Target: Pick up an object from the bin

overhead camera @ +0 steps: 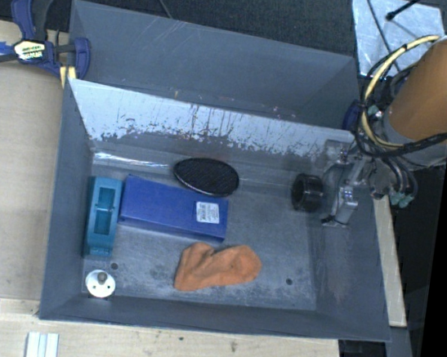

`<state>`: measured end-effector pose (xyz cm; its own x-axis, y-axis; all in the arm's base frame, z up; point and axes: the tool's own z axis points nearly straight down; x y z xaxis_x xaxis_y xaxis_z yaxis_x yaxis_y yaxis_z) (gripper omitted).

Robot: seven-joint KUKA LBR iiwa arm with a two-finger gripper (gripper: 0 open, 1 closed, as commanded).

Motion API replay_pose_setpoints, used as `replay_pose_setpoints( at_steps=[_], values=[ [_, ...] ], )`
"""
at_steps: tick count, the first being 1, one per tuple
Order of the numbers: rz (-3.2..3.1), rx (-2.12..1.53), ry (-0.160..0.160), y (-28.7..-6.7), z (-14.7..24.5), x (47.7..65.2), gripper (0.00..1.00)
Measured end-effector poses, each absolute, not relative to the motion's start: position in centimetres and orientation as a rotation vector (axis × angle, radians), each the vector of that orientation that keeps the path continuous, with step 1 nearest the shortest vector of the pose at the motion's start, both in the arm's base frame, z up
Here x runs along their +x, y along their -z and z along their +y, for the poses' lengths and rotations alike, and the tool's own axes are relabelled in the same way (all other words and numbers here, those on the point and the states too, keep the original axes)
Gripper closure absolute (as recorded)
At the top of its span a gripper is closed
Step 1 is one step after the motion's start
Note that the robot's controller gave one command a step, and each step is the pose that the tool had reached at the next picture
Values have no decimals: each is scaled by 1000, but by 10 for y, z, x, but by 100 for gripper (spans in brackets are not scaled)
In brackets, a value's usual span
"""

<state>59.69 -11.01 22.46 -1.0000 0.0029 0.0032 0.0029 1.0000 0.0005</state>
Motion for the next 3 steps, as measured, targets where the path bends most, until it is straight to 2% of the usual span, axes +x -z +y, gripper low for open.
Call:
replay_pose_setpoints(
  at_steps=[1, 2, 3],
  values=[
    [-3148, -9, -2, -197, -113, 615, 0],
    [-3146, 5, -1, -139, -126, 591, 100],
    [-3146, 7, -1, -139, -125, 591, 0]
  ],
)
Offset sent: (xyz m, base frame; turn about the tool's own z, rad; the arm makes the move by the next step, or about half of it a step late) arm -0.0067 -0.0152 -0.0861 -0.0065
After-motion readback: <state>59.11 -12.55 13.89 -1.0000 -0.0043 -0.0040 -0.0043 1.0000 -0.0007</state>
